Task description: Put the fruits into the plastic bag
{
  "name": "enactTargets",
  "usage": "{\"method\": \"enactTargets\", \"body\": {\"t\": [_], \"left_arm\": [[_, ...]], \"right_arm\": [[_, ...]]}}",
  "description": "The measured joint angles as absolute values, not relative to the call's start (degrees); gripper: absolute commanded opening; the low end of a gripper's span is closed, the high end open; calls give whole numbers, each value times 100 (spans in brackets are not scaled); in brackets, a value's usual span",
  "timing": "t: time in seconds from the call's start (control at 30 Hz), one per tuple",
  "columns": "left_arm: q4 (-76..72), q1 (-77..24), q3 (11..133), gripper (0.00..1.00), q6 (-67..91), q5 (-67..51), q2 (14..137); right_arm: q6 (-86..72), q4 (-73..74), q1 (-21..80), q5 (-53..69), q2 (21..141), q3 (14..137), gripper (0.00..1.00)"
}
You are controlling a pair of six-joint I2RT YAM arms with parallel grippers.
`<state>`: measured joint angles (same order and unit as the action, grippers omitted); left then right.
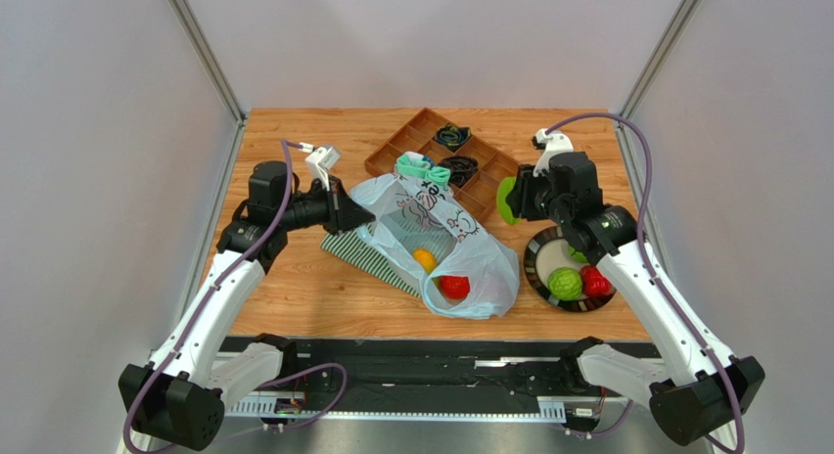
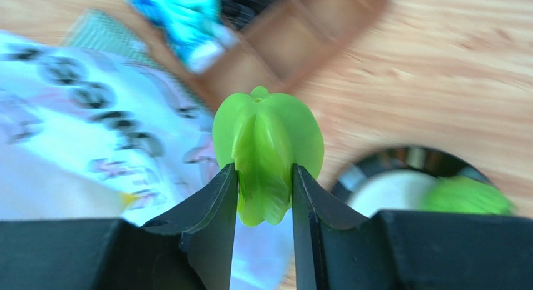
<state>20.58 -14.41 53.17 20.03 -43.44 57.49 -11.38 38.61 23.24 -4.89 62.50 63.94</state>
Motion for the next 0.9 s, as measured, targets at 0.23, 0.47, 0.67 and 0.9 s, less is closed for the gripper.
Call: {"method": "enactTargets", "body": {"t": [0.23, 0.47, 0.67, 0.9], "left_arm": [[2056, -1415, 5317, 0, 2003, -4381, 5749], [2051, -1415, 5317, 0, 2005, -4418, 5749], [2051, -1413, 5317, 0, 2003, -4429, 5749], [2051, -1404, 5317, 0, 2005, -4429, 5749]], "right_arm": [[-1643, 3092, 3378, 556, 6093, 6501, 13], [-1603, 2558, 4930, 353, 6831, 6884, 11], [-1509, 2867, 5339, -593, 7758, 7347, 12], [-1476, 3470, 5339, -1280, 8119, 7345, 14]]}}
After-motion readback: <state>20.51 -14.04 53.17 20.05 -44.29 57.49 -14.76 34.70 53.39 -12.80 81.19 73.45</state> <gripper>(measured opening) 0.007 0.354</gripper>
